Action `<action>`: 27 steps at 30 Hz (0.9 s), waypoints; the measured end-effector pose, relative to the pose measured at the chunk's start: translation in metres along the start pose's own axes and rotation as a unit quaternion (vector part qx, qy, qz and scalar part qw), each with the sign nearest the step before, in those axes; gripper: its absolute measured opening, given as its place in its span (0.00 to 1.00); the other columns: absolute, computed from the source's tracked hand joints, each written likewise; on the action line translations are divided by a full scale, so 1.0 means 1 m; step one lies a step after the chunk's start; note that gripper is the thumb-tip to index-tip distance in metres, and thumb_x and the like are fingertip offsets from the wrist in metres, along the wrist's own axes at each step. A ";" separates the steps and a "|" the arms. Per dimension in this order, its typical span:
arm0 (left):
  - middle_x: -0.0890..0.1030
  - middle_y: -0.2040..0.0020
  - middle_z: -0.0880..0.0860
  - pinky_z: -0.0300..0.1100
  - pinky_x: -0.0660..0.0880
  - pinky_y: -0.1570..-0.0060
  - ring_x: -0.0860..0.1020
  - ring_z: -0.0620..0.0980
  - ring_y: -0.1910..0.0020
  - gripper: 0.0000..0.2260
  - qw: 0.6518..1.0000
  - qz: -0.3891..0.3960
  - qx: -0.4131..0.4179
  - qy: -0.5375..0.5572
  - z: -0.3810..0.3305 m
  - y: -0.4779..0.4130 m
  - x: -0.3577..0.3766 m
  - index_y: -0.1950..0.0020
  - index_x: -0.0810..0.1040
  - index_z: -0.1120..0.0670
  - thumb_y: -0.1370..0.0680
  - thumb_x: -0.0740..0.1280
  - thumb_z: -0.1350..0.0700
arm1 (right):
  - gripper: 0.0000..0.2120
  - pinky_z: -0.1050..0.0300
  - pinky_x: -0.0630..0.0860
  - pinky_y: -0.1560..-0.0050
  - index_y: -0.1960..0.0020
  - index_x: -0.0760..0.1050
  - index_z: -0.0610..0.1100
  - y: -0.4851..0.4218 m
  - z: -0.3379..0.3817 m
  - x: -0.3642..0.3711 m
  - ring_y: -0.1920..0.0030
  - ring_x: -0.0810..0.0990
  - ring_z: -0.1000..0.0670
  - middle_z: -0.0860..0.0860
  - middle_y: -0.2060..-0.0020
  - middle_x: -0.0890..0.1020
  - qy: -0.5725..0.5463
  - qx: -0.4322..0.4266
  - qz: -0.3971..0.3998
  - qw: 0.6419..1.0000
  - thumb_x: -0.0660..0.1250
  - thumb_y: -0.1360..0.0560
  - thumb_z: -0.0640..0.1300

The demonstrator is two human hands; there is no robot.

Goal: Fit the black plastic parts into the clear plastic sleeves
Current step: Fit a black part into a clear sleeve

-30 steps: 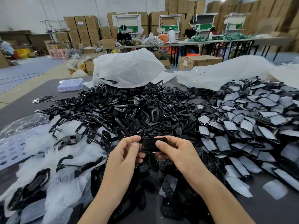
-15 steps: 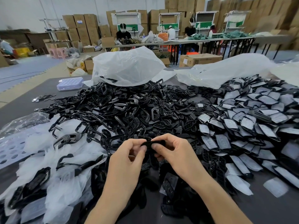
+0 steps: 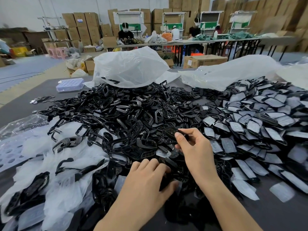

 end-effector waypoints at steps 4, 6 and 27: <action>0.68 0.50 0.38 0.38 0.61 0.42 0.68 0.42 0.45 0.17 0.999 0.023 0.008 0.044 -0.004 -0.001 0.003 0.41 0.75 0.40 0.20 0.54 0.35 | 0.01 0.61 0.77 0.58 0.51 0.79 0.59 0.001 0.000 0.000 0.59 0.85 0.56 0.62 0.60 0.85 0.016 0.001 -0.005 1.000 0.70 0.21 0.53; 0.70 0.51 0.38 0.36 0.62 0.43 0.68 0.39 0.47 0.09 0.994 0.005 -0.005 0.107 -0.004 -0.001 -0.001 0.47 0.75 0.41 0.19 0.60 0.39 | 0.02 0.59 0.77 0.57 0.51 0.79 0.60 0.001 -0.001 0.000 0.59 0.85 0.55 0.61 0.60 0.85 0.015 0.007 -0.002 1.000 0.70 0.21 0.53; 0.85 0.55 0.48 0.37 0.79 0.52 0.84 0.44 0.54 0.01 0.795 -0.166 -0.148 0.565 0.025 0.001 -0.022 0.51 0.81 0.45 0.21 0.69 0.50 | 0.03 0.56 0.83 0.53 0.55 0.86 0.49 0.020 0.018 0.038 0.51 0.87 0.47 0.43 0.50 0.87 -0.361 0.186 0.210 0.889 0.74 0.28 0.45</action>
Point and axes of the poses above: each hand's wrist, its own y-axis away from the middle knuckle, its own x-axis out of the palm, z = x × y, the point moved 6 cm from there along -y, towards the middle knuckle
